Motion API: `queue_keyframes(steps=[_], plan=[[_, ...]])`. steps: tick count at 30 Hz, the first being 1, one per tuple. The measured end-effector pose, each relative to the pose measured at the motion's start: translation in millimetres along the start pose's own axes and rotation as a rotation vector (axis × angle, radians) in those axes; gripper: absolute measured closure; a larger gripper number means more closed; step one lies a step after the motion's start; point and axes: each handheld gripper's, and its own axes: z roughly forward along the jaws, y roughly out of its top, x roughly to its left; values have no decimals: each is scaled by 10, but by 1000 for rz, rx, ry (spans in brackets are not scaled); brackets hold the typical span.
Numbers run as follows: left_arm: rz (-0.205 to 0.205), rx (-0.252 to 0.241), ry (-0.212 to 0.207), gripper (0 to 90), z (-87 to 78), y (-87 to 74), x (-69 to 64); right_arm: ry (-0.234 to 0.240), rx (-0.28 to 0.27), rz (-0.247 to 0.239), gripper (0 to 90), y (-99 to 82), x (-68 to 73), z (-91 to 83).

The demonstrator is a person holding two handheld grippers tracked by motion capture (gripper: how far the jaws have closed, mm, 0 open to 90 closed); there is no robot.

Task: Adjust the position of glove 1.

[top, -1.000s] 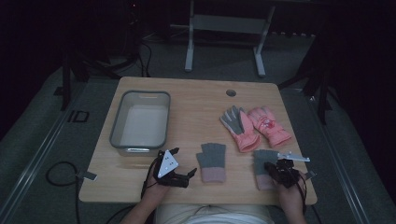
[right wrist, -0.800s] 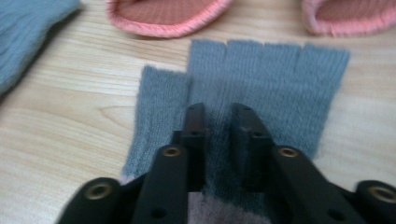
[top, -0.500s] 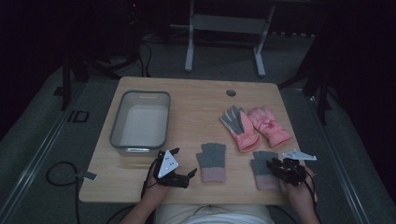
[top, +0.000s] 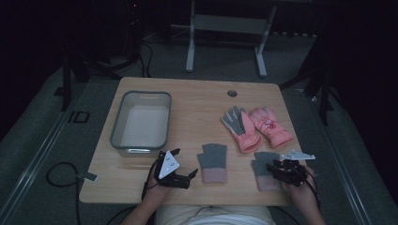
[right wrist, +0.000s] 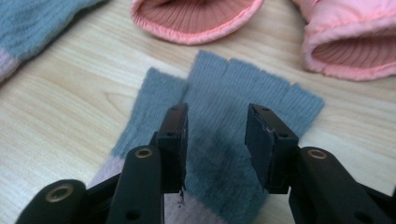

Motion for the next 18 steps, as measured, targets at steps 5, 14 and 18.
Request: queue_keyframes(steps=[5, 14, 18], plan=[[2, 1, -1, 13, -1, 0, 0, 2, 39, -2, 599, -78, 27, 74], [1, 1, -2, 13, 1, 1, 0, -31, 40, -2, 688, -111, 87, 102], [2, 2, -2, 13, 1, 1, -1, -60, 46, -23, 744, -100, 143, 109]])
